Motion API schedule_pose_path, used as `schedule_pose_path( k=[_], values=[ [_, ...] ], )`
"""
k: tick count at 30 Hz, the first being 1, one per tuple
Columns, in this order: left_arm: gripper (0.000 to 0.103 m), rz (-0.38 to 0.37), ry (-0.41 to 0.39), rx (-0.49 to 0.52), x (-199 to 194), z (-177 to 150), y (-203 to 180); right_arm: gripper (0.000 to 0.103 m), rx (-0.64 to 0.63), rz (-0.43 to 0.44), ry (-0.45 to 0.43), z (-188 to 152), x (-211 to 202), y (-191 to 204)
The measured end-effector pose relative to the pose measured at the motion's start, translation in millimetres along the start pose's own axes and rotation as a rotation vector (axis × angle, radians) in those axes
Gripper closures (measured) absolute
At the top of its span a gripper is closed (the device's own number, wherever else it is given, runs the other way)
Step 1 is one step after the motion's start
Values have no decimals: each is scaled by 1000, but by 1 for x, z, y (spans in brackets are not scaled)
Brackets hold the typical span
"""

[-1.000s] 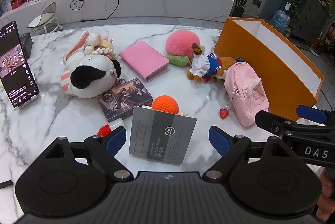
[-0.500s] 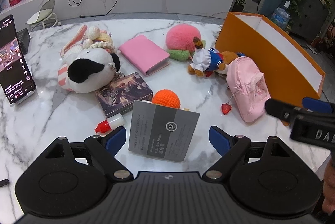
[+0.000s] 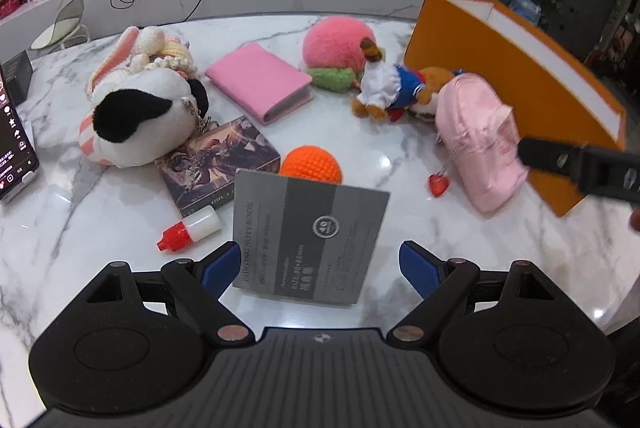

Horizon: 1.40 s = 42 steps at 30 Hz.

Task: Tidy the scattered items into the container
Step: 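Lift the grey notebook card with the left tool while the right tool approaches the orange crochet ball, then lower the right tool onto the orange crochet ball and close it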

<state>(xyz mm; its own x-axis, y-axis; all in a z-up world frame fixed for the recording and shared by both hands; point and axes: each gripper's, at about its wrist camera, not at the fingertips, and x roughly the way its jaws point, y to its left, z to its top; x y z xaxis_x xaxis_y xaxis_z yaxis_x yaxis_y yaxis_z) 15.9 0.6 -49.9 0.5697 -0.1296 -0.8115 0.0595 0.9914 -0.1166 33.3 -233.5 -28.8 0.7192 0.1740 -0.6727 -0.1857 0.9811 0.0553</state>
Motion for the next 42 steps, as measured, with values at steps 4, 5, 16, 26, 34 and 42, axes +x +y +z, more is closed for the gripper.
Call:
schedule_pose_path(
  k=[4,5,16,26,34,42],
  values=[
    [1,30,11,34,14,-4,-1,0,11,-8,5,1,7,-4],
    [1,36,16,39,18,-5,0,0,15,-8,9,1,8,-4],
    [1,71,23,154,41,-11,-8,0,15,44,9,2,6,-3],
    [8,-18,-38,132,3,11,-1,0,30,48,4,3,3,-8],
    [8,-72,-79,105,-15,19,4,0,19,41,8,2,5,-4],
    [8,-114,-136,67,-36,26,18,0,11,21,10,1,8,-6]
  ],
)
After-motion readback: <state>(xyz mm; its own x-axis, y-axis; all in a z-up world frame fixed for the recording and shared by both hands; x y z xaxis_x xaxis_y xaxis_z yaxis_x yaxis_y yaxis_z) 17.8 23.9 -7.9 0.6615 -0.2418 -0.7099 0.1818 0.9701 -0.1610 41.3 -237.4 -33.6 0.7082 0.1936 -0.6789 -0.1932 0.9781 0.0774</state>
